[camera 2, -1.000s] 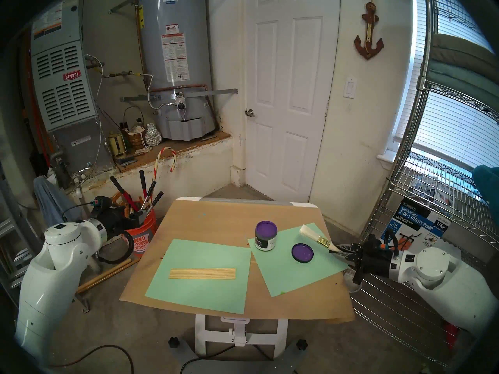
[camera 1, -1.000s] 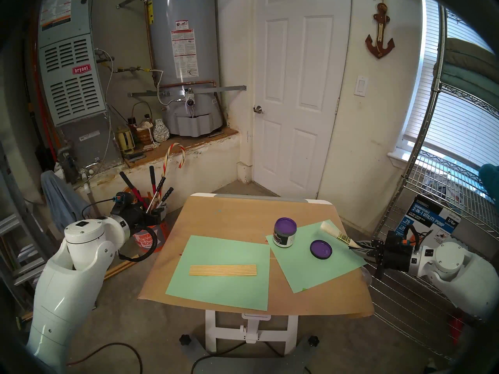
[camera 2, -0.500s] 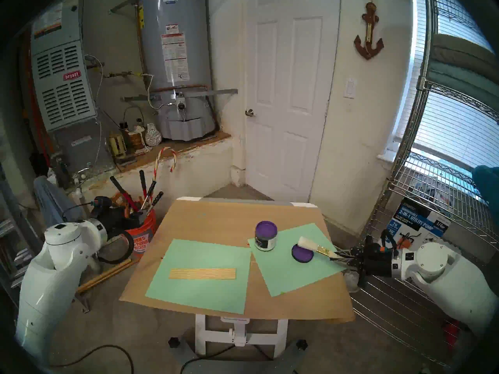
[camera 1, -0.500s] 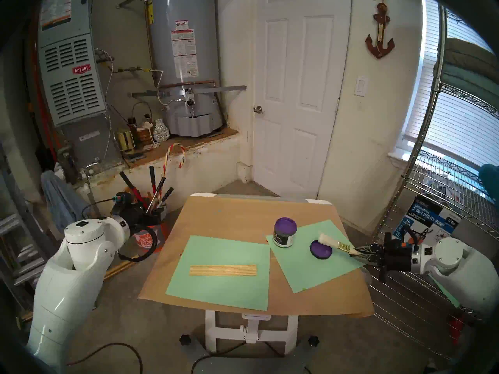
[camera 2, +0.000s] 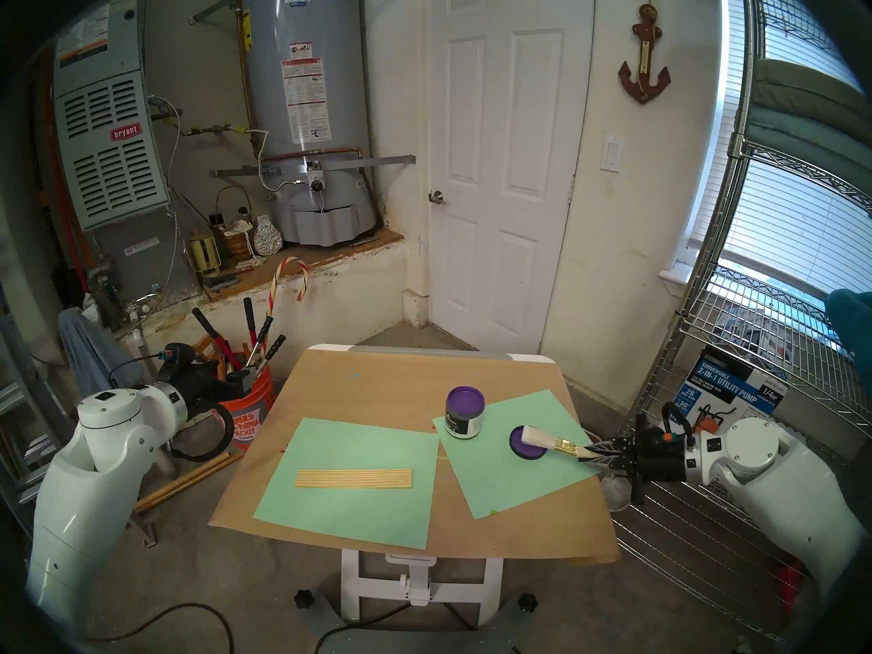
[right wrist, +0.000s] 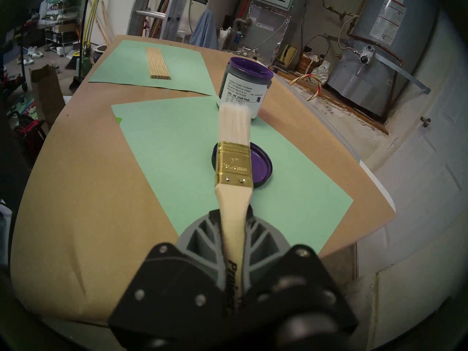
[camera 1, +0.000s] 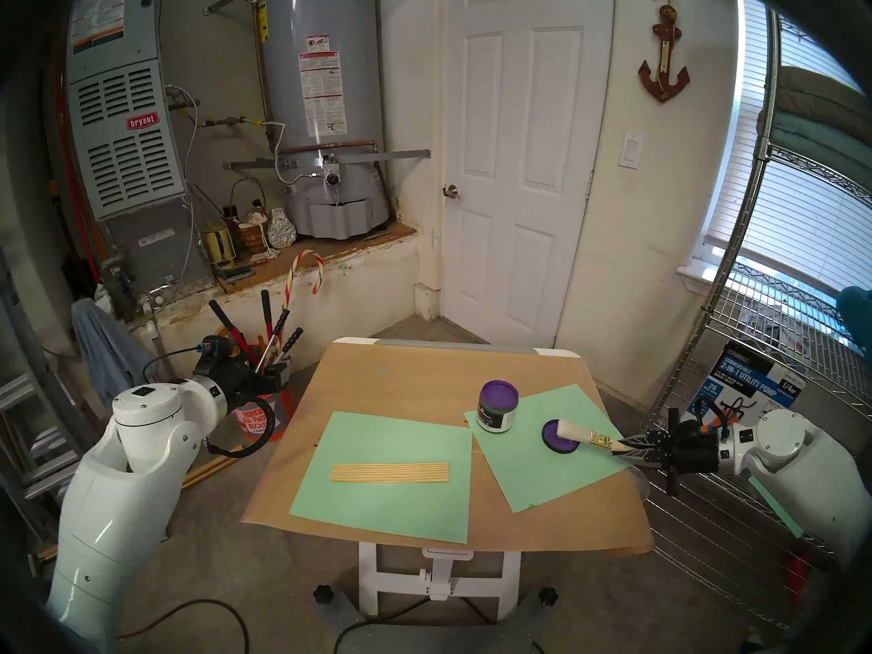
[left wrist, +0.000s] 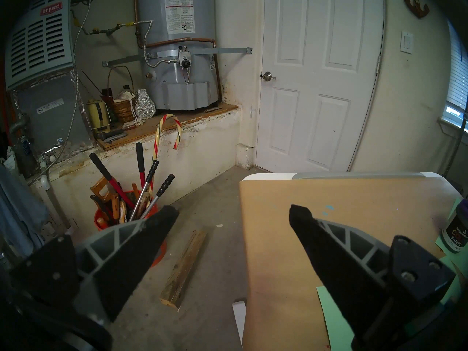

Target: Pick up brush, dip the brush into paint, and paint the wood

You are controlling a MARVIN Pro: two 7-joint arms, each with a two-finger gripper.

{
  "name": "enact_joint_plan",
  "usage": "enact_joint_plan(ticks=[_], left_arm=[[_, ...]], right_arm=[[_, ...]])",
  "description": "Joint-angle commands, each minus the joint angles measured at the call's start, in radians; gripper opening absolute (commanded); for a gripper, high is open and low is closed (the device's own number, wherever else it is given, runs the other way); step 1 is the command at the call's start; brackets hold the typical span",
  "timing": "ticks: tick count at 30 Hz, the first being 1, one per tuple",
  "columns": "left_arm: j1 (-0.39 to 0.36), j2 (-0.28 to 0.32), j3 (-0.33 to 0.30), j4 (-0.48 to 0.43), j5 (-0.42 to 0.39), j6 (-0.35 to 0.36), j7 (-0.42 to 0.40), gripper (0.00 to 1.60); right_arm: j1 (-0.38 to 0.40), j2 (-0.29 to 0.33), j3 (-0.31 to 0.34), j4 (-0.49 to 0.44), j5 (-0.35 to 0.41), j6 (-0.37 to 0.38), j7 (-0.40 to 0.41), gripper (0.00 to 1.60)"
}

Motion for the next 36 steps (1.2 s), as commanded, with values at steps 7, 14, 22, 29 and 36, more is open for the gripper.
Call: enact_joint_plan(ticks=[7, 14, 22, 29, 36], left_arm=[[-0.005, 0.002, -0.011, -0.017, -0.002, -0.003, 0.002, 1.60], [-0.005, 0.002, -0.011, -0.017, -0.002, -0.003, 0.002, 1.60], [-0.005, 0.002, -0.012, -0.018, -0.002, -0.003, 0.002, 1.60], [-0.005, 0.002, -0.012, -0.018, -0.002, -0.003, 0.002, 1.60], [-0.004, 0.001, -0.012, -0.018, -0.002, -0.003, 0.002, 1.60]], right_arm=[[0.169, -0.090, -0.029, 0.097, -0.039, -0.044, 0.106, 0.21], [0.237, -0.120, -0.055, 0.163, -0.053, -0.060, 0.151, 0.29], [0.258, -0.126, -0.054, 0.199, -0.053, -0.073, 0.194, 0.46], [0.252, -0.119, -0.042, 0.210, -0.038, -0.076, 0.223, 0.51], [0.223, -0.119, -0.028, 0.194, -0.036, -0.076, 0.217, 0.63]])
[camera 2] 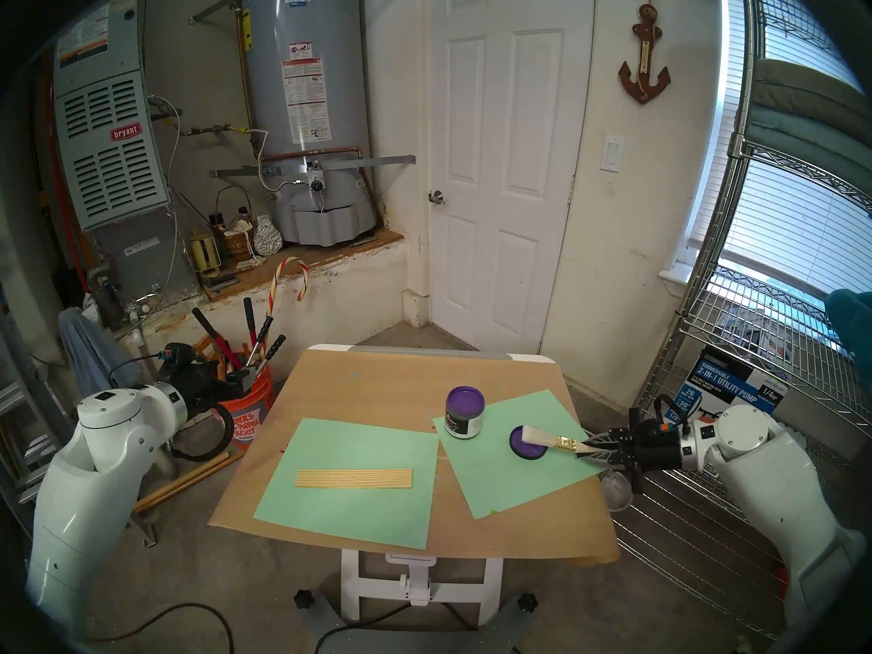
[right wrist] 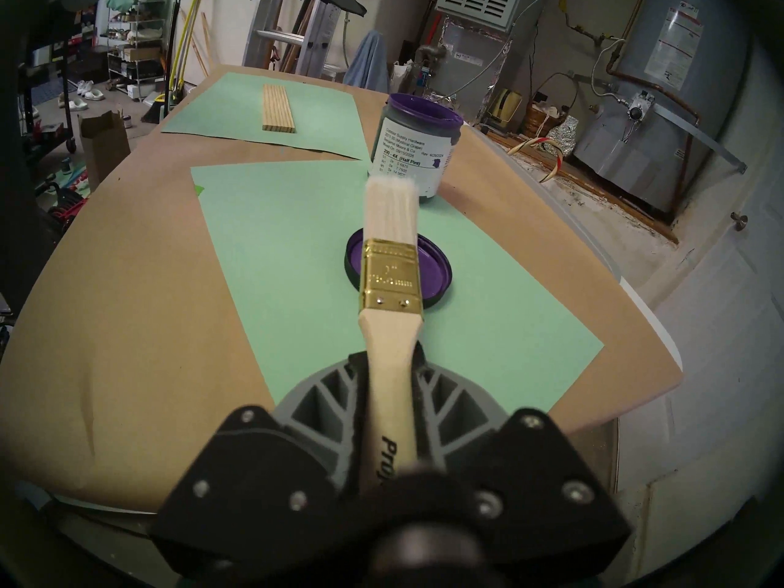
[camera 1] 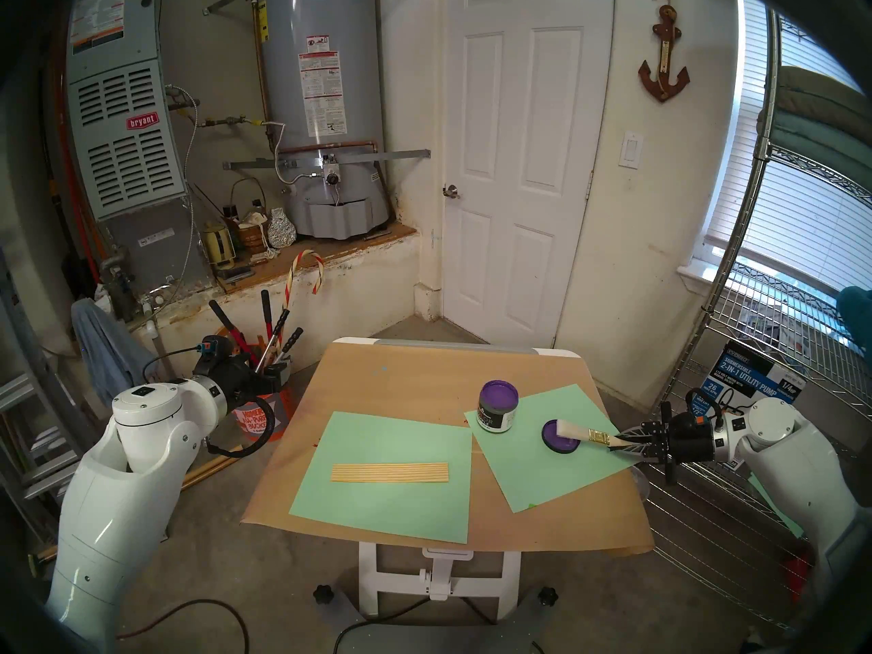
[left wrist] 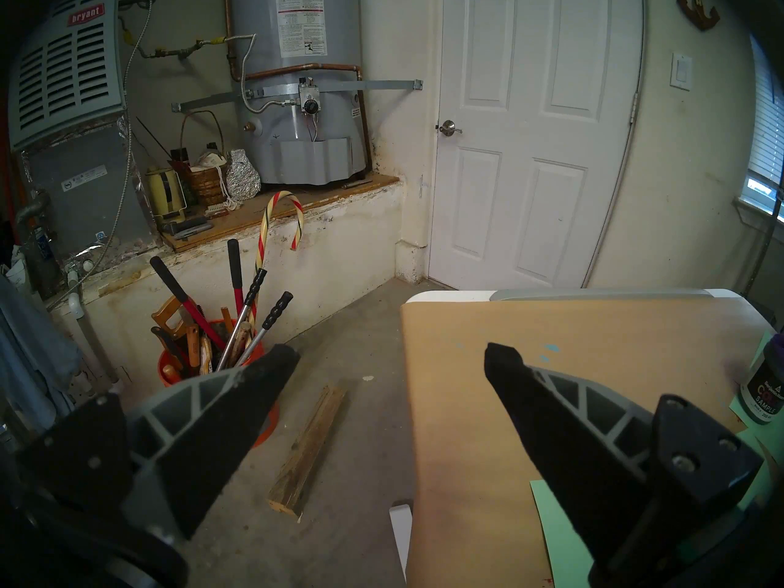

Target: Pick up brush, dip the brush into paint, and paint the wood

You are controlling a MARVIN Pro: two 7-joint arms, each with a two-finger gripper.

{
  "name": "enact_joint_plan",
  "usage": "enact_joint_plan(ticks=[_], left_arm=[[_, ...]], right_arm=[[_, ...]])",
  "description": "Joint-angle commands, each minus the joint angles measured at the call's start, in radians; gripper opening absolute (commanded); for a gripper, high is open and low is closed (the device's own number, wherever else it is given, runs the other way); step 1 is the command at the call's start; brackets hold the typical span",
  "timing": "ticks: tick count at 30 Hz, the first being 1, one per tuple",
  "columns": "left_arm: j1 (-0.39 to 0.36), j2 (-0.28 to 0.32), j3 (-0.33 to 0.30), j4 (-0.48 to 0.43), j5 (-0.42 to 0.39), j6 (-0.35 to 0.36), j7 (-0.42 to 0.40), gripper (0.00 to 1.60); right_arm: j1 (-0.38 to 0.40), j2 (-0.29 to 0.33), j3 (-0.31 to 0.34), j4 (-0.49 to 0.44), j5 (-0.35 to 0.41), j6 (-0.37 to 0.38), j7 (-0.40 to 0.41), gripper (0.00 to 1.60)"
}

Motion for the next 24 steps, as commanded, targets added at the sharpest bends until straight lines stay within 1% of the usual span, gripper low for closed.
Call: enact_joint_plan(ticks=[1, 6, 16, 24], left_arm=[[-0.004, 0.001, -0.012, -0.018, -0.002, -0.003, 0.002, 1.60], [-0.004, 0.001, -0.012, -0.018, -0.002, -0.003, 0.002, 1.60], [-0.004, 0.001, -0.012, -0.018, -0.002, -0.003, 0.002, 1.60], [-0.004, 0.001, -0.012, -0.018, -0.002, -0.003, 0.002, 1.60]], right_arm=[[-0.009, 0.007, 0.021, -0.028, 0.015, -0.002, -0.013, 0.63], [-0.018, 0.004, 0.023, -0.032, 0.006, -0.003, -0.021, 0.70], [-0.046, 0.002, 0.018, -0.045, -0.006, -0.002, -0.041, 0.70], [-0.050, -0.001, 0.017, -0.042, -0.015, -0.002, -0.054, 0.72]])
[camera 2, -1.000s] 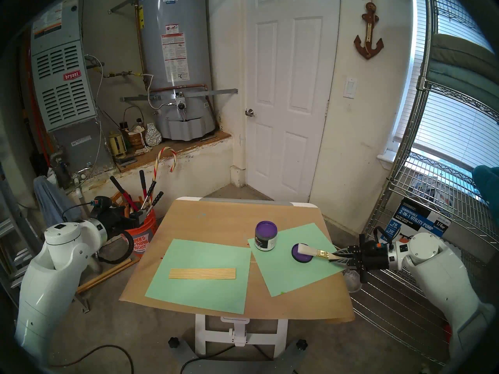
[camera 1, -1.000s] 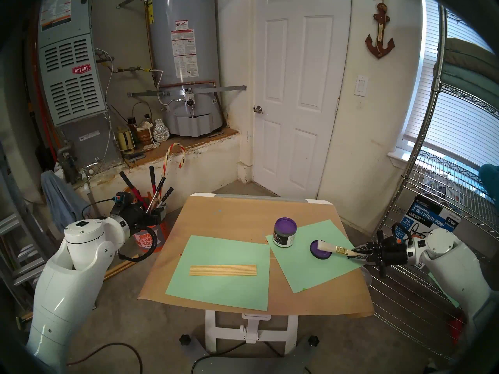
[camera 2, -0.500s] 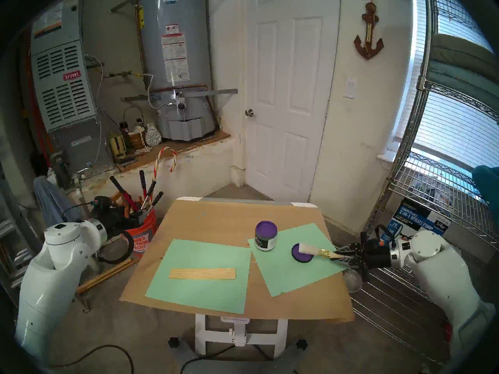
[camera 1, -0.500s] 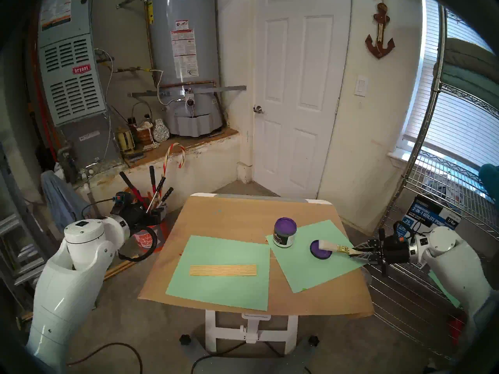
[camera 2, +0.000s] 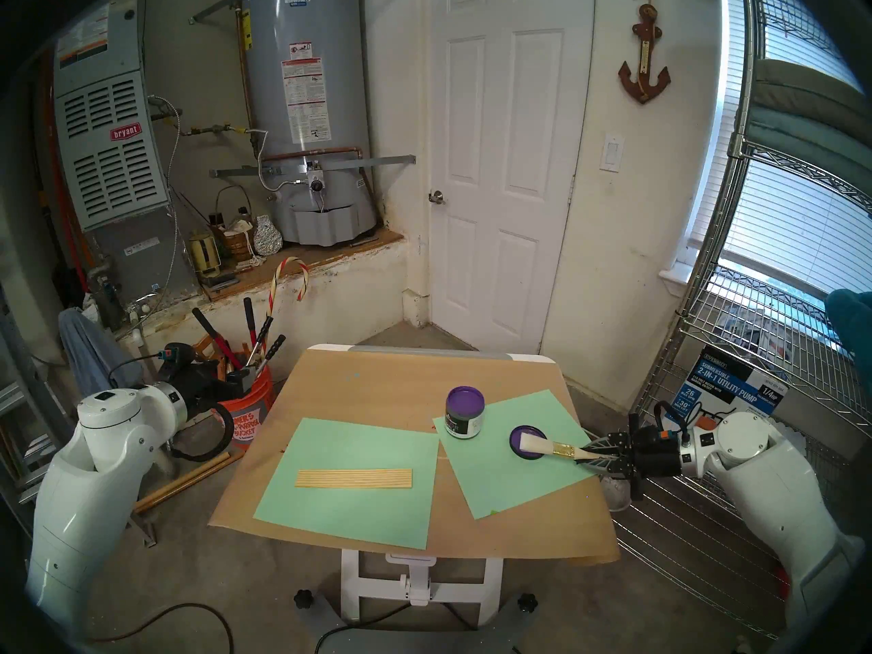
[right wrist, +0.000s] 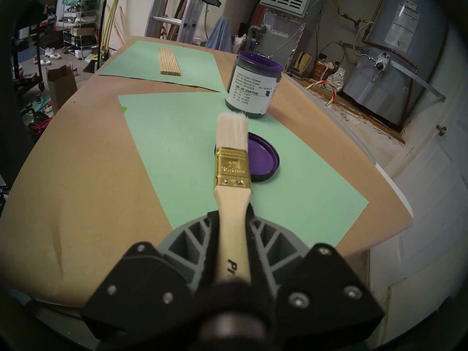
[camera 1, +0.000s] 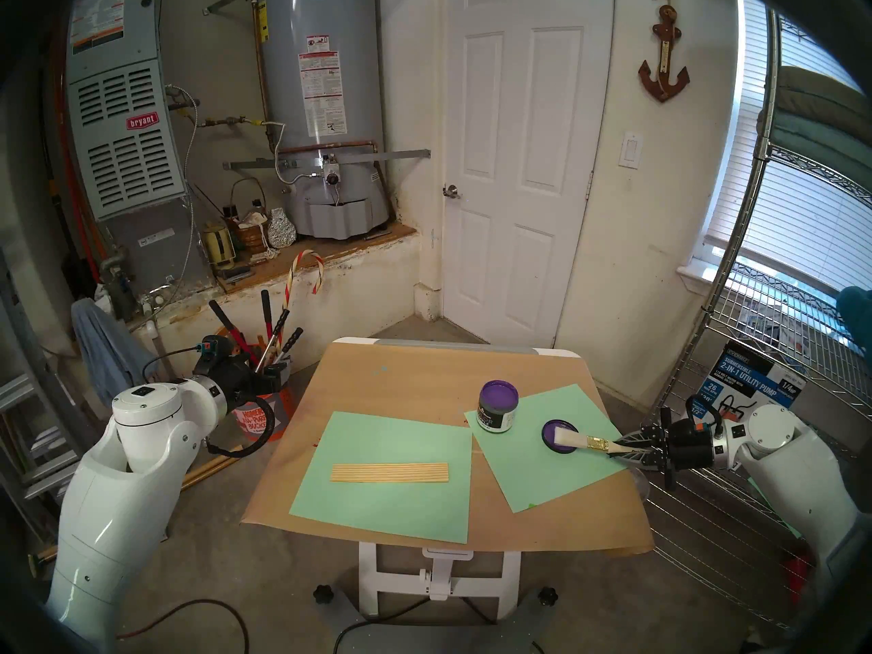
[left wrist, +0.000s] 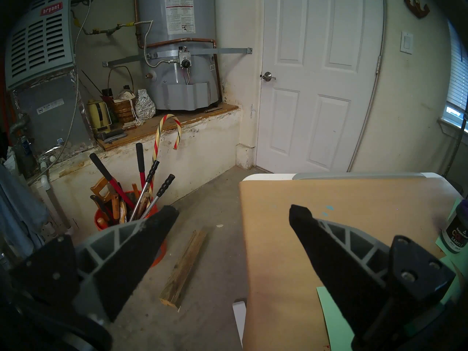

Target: Pick up brush, dip the brush into paint, and paint the wood

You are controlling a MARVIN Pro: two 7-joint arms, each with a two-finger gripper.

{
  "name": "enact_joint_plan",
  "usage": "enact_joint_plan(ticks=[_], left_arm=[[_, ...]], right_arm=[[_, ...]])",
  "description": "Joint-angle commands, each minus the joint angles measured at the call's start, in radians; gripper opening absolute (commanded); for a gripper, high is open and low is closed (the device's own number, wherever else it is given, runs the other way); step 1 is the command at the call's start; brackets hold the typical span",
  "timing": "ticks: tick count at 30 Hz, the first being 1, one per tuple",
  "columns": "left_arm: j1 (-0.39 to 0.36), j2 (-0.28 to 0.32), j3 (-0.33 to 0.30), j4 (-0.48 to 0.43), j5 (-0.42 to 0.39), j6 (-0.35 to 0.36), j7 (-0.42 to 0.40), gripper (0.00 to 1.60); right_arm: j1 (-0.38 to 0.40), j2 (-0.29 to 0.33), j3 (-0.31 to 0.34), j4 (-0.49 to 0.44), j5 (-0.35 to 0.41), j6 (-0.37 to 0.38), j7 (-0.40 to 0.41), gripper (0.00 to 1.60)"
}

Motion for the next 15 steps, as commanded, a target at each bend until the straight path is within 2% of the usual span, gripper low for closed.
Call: enact_joint_plan(ticks=[1, 9, 10, 15], left_arm=[[-0.004, 0.001, -0.011, -0.017, -0.002, -0.003, 0.002, 1.60], [-0.004, 0.001, -0.011, -0.017, -0.002, -0.003, 0.002, 1.60], [-0.004, 0.001, -0.011, -0.017, -0.002, -0.003, 0.002, 1.60], [-0.004, 0.001, -0.011, -0.018, -0.002, -0.003, 0.002, 1.60]], right_arm=[[0.008, -0.003, 0.004, -0.012, -0.004, 0.001, -0.013, 0.73], [0.006, -0.009, 0.004, -0.011, -0.005, -0.003, -0.022, 0.80], [0.005, -0.009, 0.004, -0.011, -0.006, -0.002, -0.023, 0.91], [0.009, -0.012, 0.002, -0.008, -0.009, 0.002, -0.025, 0.95]])
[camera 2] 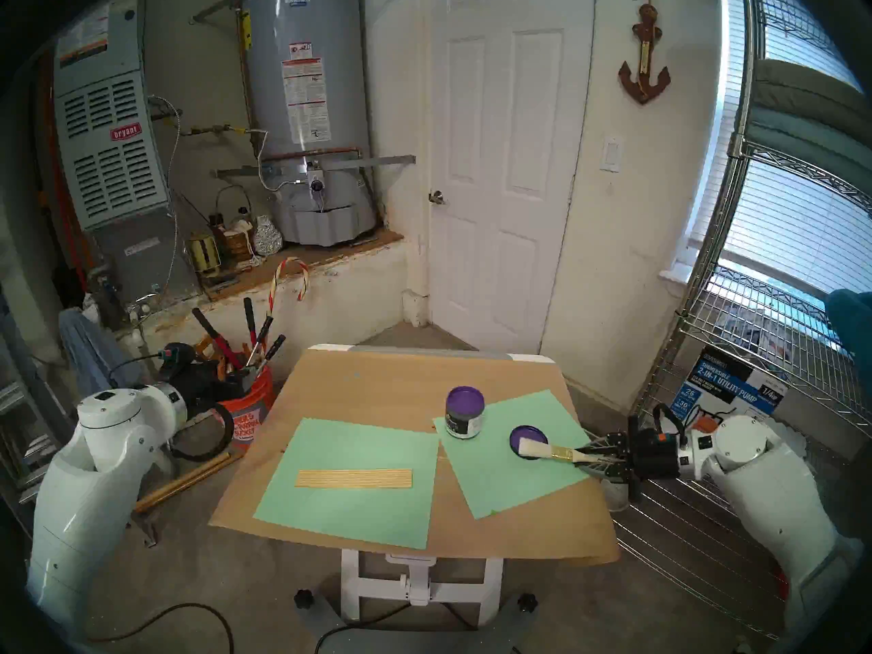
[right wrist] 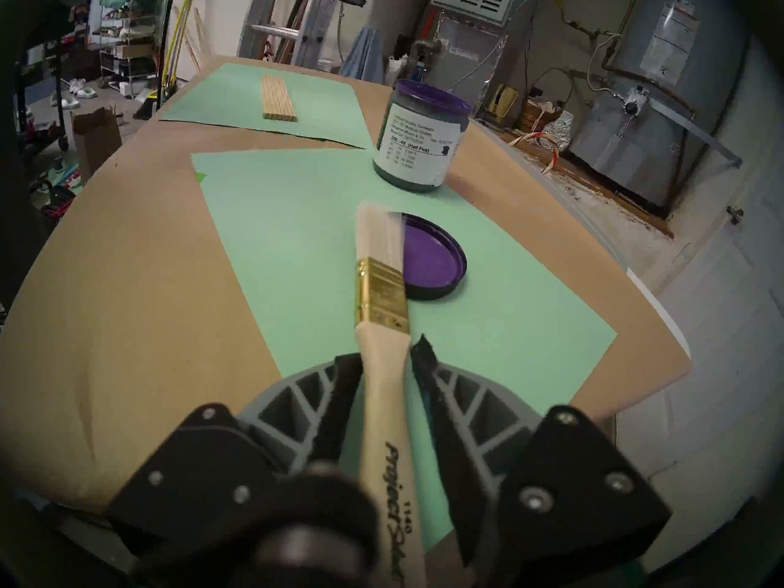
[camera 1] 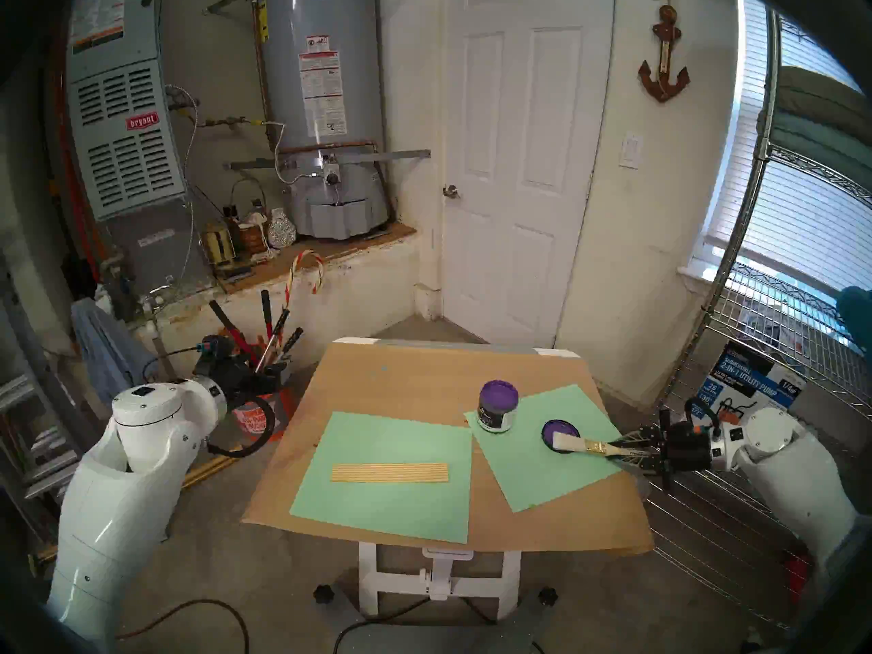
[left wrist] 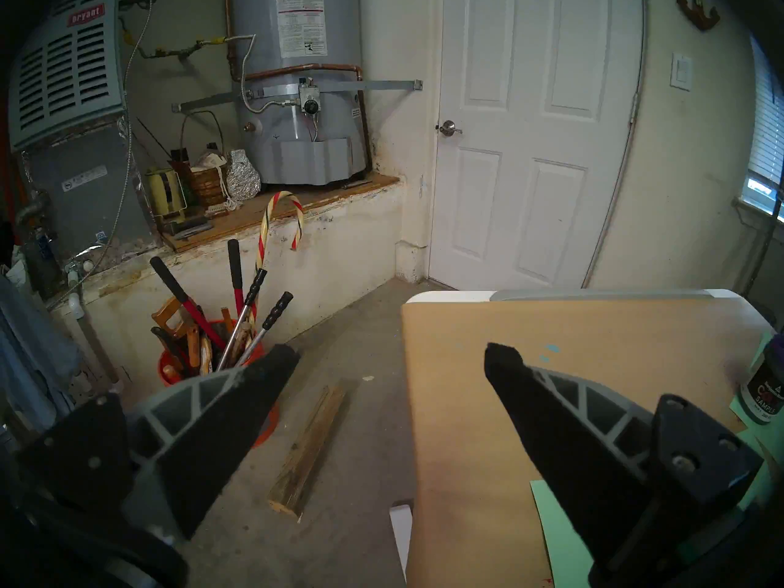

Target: Pick up brush, dip the brush into paint, and paint the wood

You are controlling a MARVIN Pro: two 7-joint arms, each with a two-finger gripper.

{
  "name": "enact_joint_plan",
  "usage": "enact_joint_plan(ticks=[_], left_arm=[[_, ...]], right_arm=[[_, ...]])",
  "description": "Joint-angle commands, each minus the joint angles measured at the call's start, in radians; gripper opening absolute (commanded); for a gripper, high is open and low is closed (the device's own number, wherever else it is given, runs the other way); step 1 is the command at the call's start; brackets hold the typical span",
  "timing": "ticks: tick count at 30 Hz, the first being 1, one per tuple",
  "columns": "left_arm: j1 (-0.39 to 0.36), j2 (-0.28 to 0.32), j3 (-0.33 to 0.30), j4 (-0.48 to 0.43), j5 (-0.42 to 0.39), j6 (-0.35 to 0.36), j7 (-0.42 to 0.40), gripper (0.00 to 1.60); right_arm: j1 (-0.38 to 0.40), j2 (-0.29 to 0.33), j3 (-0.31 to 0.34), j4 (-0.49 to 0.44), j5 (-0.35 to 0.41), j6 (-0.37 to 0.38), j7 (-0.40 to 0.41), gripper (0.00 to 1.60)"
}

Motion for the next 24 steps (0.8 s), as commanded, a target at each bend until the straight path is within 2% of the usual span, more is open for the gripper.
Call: enact_joint_plan(ticks=[1, 13, 15, 16, 17, 18, 24], left_arm=[[-0.004, 0.001, -0.011, -0.017, -0.002, -0.003, 0.002, 1.60], [-0.004, 0.001, -0.011, -0.017, -0.002, -0.003, 0.002, 1.60], [-0.004, 0.001, -0.011, -0.017, -0.002, -0.003, 0.002, 1.60], [-0.004, 0.001, -0.011, -0.017, -0.002, -0.003, 0.002, 1.60], [-0.004, 0.001, -0.011, -0.017, -0.002, -0.003, 0.002, 1.60], [-0.004, 0.001, -0.011, -0.017, -0.002, -0.003, 0.002, 1.60], [-0.004, 0.001, -0.011, -0.017, -0.002, -0.003, 0.002, 1.60]], right_arm=[[0.011, -0.003, 0.003, -0.009, 0.001, 0.005, -0.004, 0.93], [0.019, -0.015, 0.002, 0.001, -0.005, 0.003, -0.011, 0.99], [0.023, -0.016, 0.001, 0.001, 0.000, 0.009, -0.004, 1.10], [0.024, -0.016, 0.001, 0.001, 0.001, 0.012, -0.002, 1.28], [0.024, -0.016, 0.001, 0.001, 0.001, 0.012, -0.002, 1.28], [0.023, -0.016, 0.001, 0.000, 0.001, 0.012, -0.002, 1.36], [0.006, -0.013, 0.011, -0.016, 0.017, 0.018, 0.001, 1.32]])
